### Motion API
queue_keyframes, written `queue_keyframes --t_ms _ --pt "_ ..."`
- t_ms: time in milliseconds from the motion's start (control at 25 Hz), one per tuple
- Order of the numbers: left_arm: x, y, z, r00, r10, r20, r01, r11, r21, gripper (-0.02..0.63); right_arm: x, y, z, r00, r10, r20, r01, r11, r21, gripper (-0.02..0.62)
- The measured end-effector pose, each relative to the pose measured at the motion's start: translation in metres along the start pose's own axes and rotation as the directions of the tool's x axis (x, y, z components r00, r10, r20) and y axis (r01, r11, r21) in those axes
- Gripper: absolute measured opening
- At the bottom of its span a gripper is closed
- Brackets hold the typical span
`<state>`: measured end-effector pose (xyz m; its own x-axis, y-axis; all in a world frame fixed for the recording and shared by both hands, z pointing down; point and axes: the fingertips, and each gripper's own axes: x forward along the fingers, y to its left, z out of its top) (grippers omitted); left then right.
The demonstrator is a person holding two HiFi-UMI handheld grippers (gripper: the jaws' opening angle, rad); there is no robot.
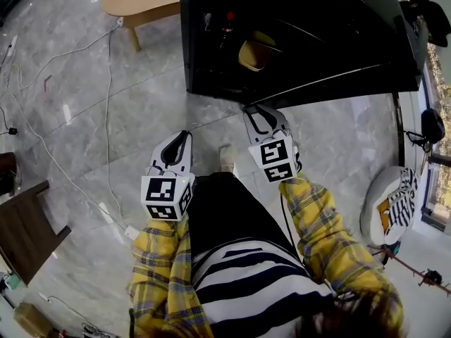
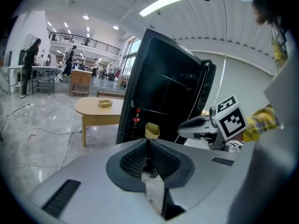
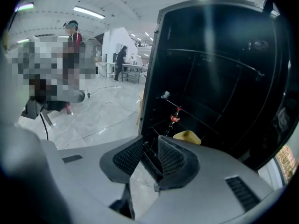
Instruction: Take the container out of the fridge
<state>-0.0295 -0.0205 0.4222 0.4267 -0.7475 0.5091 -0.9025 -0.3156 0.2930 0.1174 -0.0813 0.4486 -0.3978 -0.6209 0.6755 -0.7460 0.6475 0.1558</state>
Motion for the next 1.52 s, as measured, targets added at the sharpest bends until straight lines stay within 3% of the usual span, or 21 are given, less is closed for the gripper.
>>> queue_keyframes --t_ms 440,800,1520 --pt "0.042 0.020 -0.036 0.994 0.103 -0.034 -0.105 0.992 -0.075 0.034 0.095 -0.048 -0.032 0.996 -0.008 -0.092 -0.009 0.983 -0.185 0.097" --pt "0.068 0.030 -0.058 0.989 0.144 -0.044 -0.147 0.984 -0.097 0.034 0.156 -0.082 -0.050 0.986 -0.020 -0.165 -0.023 0.967 -0.255 0.103" --pt "0.123 0.057 -0.074 0.989 0.147 -0.021 -0.148 0.980 -0.131 0.034 0.222 -0.104 -0.074 0.967 -0.029 -0.253 -0.071 0.923 -0.378 0.120"
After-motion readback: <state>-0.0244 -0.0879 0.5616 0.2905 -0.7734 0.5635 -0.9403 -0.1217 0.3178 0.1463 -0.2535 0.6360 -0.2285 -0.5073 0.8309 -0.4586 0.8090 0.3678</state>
